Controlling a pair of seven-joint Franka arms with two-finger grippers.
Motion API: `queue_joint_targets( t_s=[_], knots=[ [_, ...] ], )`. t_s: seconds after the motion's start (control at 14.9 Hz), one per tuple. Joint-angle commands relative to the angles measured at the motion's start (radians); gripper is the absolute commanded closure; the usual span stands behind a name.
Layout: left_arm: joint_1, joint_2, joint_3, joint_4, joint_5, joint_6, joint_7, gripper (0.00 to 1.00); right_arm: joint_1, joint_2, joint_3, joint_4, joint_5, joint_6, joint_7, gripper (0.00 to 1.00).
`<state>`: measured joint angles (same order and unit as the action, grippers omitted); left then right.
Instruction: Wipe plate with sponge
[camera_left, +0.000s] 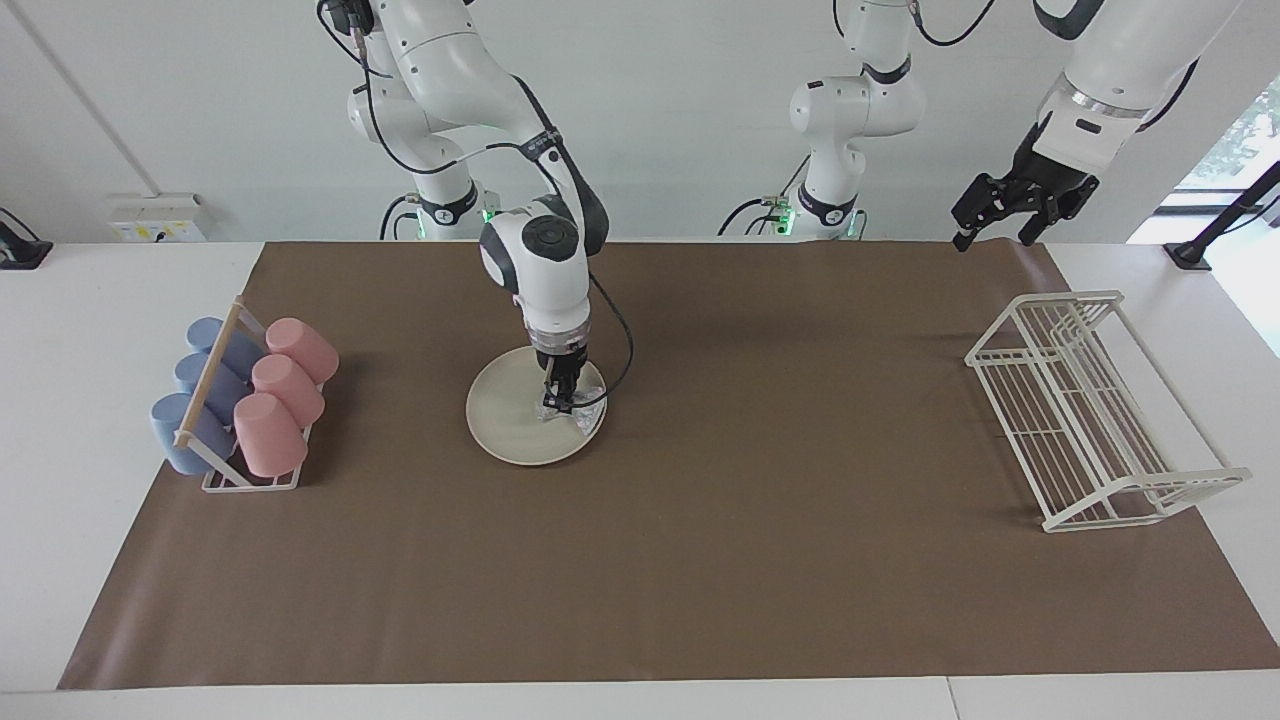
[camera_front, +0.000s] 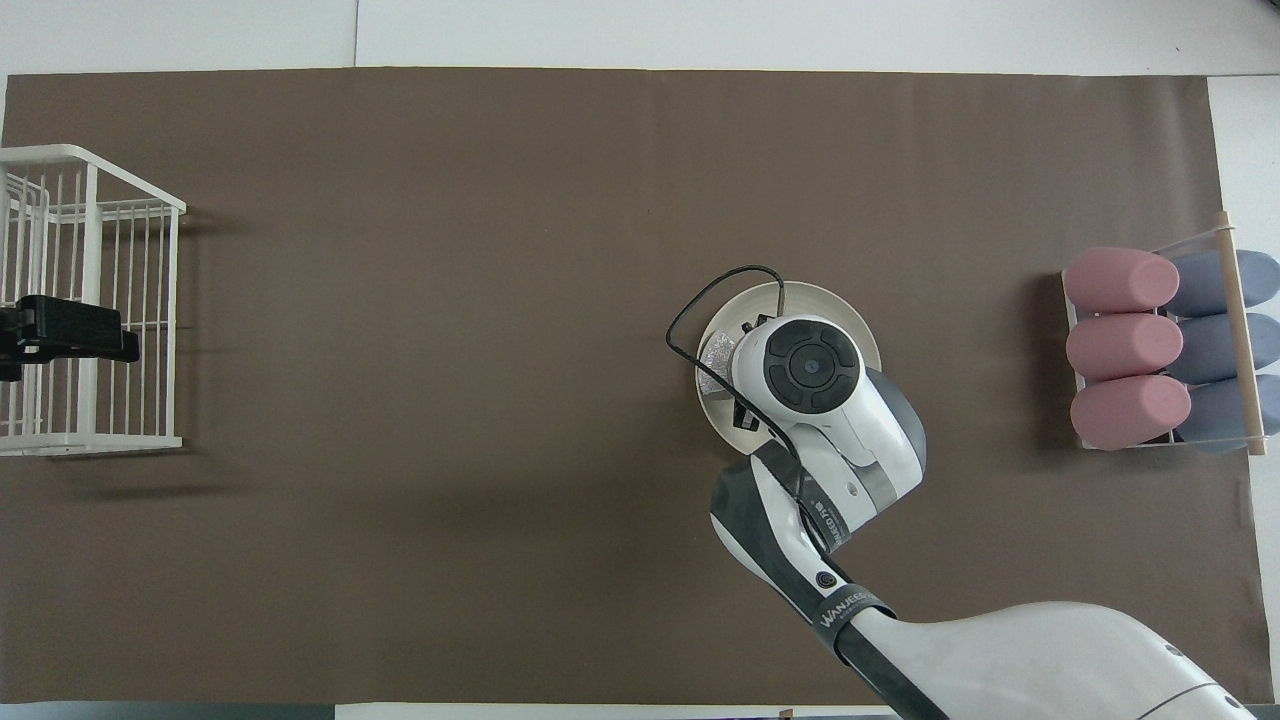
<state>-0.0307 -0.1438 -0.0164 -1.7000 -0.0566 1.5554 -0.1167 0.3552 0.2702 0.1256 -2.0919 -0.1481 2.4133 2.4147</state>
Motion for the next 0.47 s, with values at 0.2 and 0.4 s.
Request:
queue_joint_targets(
  t_s=[0.2,0.4],
  knots=[
    [0.009,-0.014,-0.004,-0.004,0.018,-0.003,-0.006,0.0,-0.013,-0.003,0.006,0.039,-0.027,-0.152,0.018,1.0],
    [0.008,-0.014,-0.005,-0.004,0.018,-0.003,-0.008,0.0,-0.013,-0.058,0.008,0.11,-0.015,-0.267,0.007,1.0]
  ],
)
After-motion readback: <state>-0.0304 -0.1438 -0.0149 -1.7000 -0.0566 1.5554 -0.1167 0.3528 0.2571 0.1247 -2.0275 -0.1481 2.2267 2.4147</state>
